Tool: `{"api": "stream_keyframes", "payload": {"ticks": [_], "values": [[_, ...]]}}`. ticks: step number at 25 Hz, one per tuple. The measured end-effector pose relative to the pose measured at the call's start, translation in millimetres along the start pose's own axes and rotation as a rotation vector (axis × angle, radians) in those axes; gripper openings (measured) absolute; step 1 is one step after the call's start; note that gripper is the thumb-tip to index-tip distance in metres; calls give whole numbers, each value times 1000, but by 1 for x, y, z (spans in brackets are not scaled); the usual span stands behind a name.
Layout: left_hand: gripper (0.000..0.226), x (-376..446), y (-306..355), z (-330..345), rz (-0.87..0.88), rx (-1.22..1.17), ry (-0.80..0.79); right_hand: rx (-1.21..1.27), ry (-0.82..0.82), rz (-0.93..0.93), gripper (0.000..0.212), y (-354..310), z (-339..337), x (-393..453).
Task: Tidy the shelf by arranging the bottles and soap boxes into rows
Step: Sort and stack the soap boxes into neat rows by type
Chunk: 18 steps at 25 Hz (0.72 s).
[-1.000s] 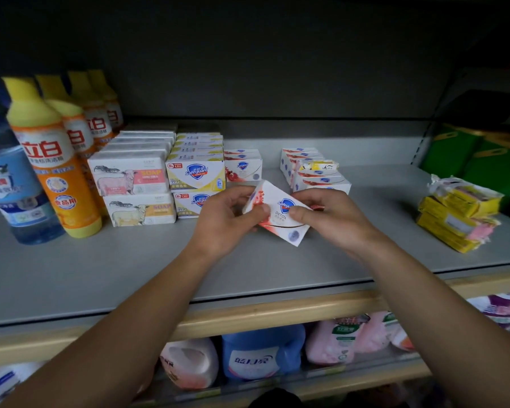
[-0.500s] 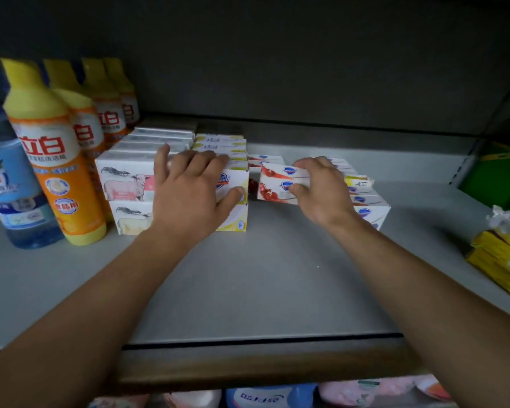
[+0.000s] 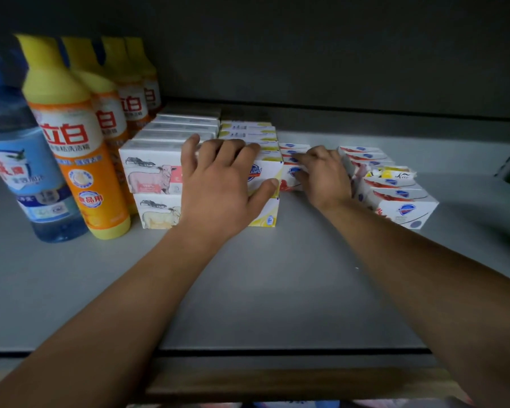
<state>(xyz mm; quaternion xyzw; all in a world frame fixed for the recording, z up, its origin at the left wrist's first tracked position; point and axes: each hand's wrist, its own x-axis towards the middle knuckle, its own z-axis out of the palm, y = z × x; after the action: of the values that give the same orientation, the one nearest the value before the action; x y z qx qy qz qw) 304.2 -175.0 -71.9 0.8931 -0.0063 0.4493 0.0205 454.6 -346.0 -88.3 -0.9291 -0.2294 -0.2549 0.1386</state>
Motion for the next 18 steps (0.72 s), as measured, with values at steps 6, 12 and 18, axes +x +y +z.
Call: {"api": "stream_keyframes", "payload": {"ticks": [6, 12, 18], "values": [[58, 0, -1, 3, 6, 22, 1, -152, -150, 13, 54, -17, -20, -5], [62, 3, 4, -15, -4, 89, -195, 50, -117, 23, 48, -18, -81, -77], [51, 8, 45, -41, 26, -74, -171, 15, -212, 253, 42, 58, -122, -174]]}}
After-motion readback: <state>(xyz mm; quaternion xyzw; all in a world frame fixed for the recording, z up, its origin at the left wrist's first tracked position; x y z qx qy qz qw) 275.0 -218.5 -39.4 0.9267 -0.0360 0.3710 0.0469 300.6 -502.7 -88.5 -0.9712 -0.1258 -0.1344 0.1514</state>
